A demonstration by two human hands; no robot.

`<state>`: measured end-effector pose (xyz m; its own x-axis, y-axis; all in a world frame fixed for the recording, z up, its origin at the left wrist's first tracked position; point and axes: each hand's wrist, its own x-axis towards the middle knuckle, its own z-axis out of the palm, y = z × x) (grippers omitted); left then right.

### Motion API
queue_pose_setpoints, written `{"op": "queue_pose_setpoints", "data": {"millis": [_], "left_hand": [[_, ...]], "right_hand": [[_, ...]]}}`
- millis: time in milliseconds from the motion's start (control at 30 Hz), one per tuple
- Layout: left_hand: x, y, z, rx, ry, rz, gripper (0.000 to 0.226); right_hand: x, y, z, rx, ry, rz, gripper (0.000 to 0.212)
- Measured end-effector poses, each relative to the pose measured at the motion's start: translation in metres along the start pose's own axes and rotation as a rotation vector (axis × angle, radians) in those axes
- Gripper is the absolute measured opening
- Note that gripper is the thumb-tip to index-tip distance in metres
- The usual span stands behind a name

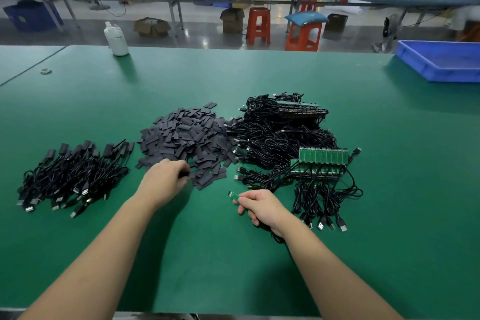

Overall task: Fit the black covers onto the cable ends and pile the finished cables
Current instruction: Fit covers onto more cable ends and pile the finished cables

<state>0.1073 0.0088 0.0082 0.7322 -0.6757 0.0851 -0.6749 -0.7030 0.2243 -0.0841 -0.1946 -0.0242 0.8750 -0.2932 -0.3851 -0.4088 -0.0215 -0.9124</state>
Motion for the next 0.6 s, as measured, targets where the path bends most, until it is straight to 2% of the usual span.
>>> {"op": "queue_pose_setpoints", "data": {"millis": [200,600], "left_hand": [[-0.020,0.054,0.016,-0.198,-0.085,0.234,0.034],[-0.039,0.068,0.032,-0.289,-0.011,0.275,0.025]], "right_hand": [[-0.002,-0.001,-0.012,0.048,-0.069,0.044,0.020],[-0.006,0.000,-0.018,0.049,-0.117,0.027,0.017]]}}
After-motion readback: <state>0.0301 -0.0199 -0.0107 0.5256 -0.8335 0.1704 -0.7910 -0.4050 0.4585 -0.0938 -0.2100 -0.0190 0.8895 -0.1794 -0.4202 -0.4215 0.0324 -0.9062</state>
